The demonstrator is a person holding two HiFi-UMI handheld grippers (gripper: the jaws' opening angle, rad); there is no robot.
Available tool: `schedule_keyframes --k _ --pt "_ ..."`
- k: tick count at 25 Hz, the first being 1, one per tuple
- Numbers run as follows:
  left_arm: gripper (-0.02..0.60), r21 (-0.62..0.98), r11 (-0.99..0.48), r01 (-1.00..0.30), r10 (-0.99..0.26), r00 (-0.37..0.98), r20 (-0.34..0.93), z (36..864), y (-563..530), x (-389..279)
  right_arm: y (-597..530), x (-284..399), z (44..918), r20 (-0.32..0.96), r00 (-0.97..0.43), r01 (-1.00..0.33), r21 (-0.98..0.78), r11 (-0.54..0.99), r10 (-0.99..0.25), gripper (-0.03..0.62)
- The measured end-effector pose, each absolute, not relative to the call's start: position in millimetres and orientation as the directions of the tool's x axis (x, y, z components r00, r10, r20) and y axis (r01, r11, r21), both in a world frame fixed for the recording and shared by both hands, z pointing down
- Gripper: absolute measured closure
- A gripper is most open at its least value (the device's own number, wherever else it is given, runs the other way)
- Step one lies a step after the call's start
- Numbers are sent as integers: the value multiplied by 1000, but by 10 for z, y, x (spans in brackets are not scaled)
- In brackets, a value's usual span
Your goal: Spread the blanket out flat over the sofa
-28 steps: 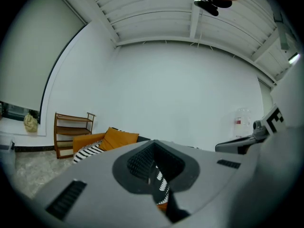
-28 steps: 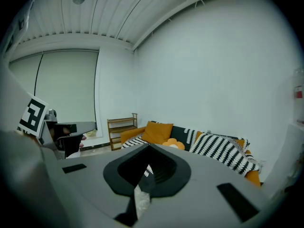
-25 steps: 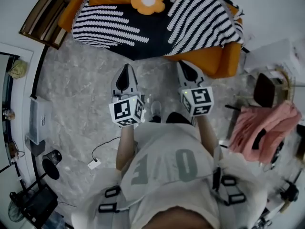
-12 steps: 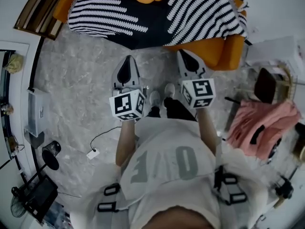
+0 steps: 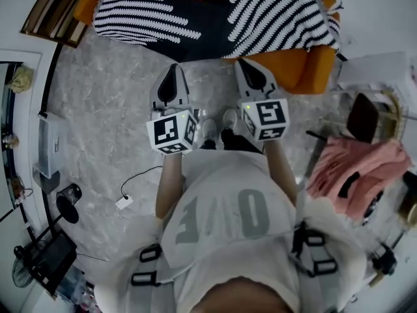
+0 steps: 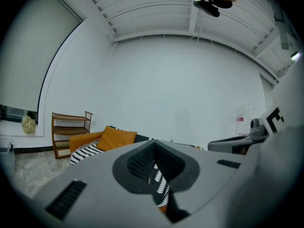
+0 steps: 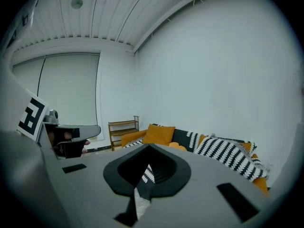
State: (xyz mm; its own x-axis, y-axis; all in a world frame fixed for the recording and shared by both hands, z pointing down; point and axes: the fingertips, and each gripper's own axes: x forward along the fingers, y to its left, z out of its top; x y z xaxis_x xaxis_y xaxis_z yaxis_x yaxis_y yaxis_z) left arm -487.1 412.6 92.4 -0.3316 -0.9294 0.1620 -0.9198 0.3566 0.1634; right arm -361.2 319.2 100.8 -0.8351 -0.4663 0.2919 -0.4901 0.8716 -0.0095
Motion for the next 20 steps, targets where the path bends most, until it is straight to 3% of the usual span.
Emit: schedule_keyframes --k 20 --pt "575 172 332 -927 -938 -306 164 892 3941 -4742 3049 -3521 1021 279 -843 -488 -37 872 -460 588"
